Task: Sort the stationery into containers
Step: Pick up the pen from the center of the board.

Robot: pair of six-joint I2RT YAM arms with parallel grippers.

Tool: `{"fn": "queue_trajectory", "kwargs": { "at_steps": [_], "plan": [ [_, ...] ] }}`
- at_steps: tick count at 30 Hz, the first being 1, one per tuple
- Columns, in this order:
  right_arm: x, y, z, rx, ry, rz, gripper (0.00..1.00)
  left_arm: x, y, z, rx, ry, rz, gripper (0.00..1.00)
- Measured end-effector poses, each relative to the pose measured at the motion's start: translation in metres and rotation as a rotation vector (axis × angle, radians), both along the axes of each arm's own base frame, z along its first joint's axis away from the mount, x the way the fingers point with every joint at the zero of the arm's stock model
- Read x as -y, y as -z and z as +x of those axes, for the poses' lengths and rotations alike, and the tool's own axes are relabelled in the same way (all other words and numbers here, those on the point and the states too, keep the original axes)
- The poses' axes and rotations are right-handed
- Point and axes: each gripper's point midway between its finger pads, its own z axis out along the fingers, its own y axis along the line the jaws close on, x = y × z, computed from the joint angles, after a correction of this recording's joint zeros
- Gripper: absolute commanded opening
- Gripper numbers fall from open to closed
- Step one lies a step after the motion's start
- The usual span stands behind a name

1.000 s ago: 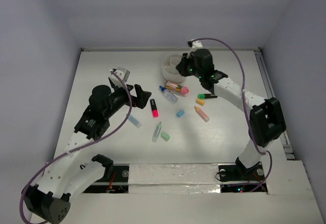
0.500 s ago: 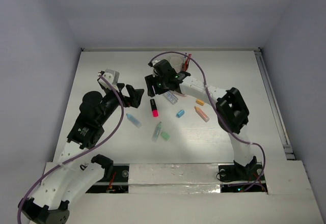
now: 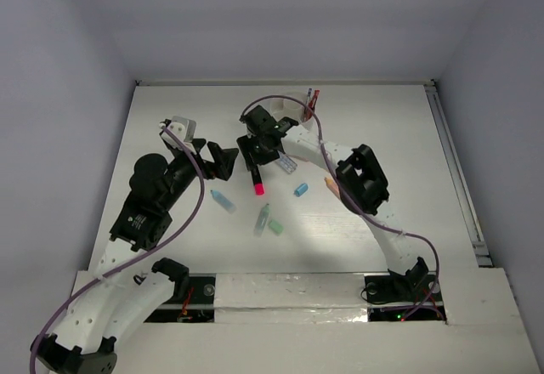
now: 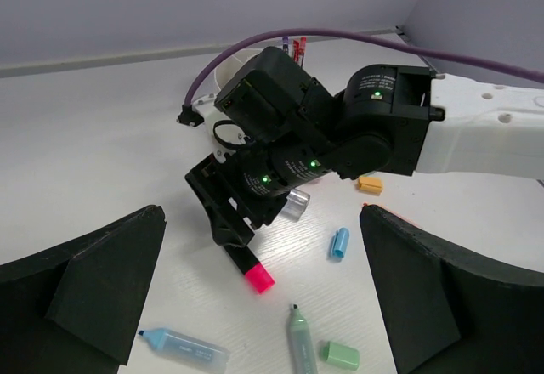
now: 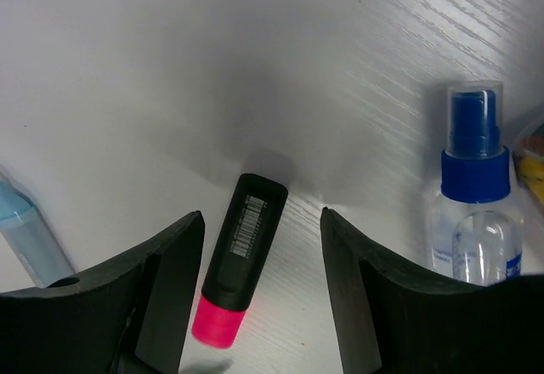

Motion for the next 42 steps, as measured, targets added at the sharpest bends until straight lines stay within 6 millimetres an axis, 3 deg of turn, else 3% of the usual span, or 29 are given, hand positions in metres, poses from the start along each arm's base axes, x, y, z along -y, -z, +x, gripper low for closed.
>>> {"fn": "queue_trajectory", "kwargs": {
  "at_steps": [5, 13, 22, 25, 34, 38, 42],
  "plan": [
    [-0.005, 0.013, -0.004, -0.028, -0.012, -0.027, 0.56, 0.0, -0.002, -0.002, 0.007, 0.003, -0.003, 0.99],
    [-0.008, 0.014, 0.0, -0.039, -0.012, -0.046, 0.44, 0.001, -0.004, -0.004, 0.012, 0.014, -0.006, 0.99],
    [0.0, 0.016, -0.003, -0.063, -0.005, -0.097, 0.47, 0.002, -0.005, -0.006, 0.016, 0.021, -0.011, 0.99],
    [0.001, 0.016, -0.002, -0.063, -0.002, -0.113, 0.42, 0.001, -0.007, -0.007, 0.021, 0.021, -0.015, 0.99],
    [0.005, 0.019, 0.001, -0.039, 0.015, -0.146, 0.06, 0.001, -0.008, -0.008, 0.026, 0.021, -0.017, 0.99],
    [0.003, 0.017, 0.002, -0.028, 0.02, -0.122, 0.0, 0.001, -0.008, -0.008, 0.025, 0.021, -0.016, 0.99],
    [-0.003, 0.01, 0.006, 0.013, 0.034, -0.063, 0.0, 0.001, -0.008, -0.007, 0.024, 0.02, -0.016, 0.99]
  ]
}}
